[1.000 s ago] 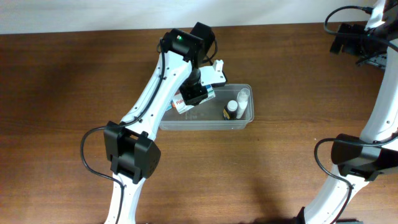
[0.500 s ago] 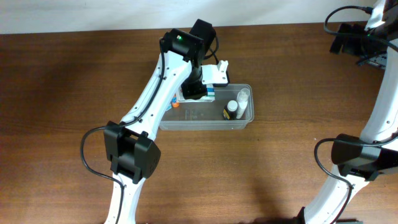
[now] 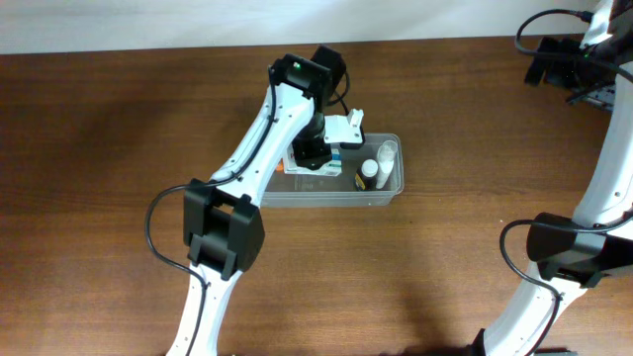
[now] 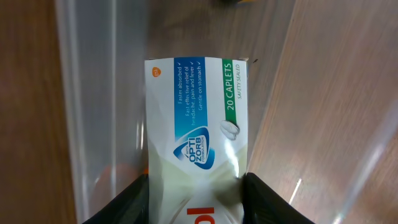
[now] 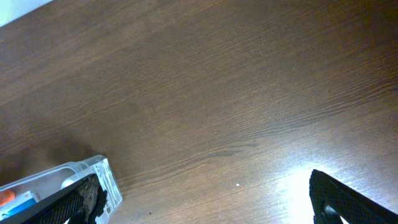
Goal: Pack container
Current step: 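Lower the Panadol box flat into the container's middle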
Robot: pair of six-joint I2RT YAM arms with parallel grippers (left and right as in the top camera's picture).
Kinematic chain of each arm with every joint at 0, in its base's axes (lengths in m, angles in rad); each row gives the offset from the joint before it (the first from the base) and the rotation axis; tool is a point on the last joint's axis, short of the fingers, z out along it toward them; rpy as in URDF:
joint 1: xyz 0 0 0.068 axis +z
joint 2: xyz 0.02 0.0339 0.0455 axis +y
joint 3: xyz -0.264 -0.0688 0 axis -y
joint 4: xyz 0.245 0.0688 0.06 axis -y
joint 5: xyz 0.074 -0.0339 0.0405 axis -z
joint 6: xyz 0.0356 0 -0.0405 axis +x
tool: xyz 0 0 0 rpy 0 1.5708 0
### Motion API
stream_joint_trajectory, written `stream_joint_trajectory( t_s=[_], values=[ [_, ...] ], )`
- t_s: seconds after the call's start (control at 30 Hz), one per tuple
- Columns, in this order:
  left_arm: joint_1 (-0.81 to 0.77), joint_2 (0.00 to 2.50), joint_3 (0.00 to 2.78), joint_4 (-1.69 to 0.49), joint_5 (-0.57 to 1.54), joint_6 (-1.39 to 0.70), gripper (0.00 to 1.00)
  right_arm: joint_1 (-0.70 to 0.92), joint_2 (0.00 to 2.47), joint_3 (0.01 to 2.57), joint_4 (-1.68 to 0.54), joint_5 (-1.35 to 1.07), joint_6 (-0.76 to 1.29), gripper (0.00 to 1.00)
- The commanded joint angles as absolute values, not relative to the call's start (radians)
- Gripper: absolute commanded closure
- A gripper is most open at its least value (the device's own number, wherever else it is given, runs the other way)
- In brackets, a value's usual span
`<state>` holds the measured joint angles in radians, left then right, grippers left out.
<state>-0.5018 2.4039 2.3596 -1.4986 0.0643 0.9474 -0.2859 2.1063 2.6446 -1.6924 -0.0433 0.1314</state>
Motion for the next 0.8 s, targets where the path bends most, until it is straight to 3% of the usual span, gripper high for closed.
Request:
stream_joint_trajectory(
  t_s=[0.0,0.77],
  values=[
    [-0.501,2.431,2.357,-1.497,0.091,0.958,0.53,-0.288,2.073,2.66,-1.698,-0.045,0.136,0.02],
    [-0.501,2.46,2.357,-1.439,0.169,0.955,0.53,-0.289,2.073,2.66,-1.698,-0.045,0.136,0.02]
  ],
)
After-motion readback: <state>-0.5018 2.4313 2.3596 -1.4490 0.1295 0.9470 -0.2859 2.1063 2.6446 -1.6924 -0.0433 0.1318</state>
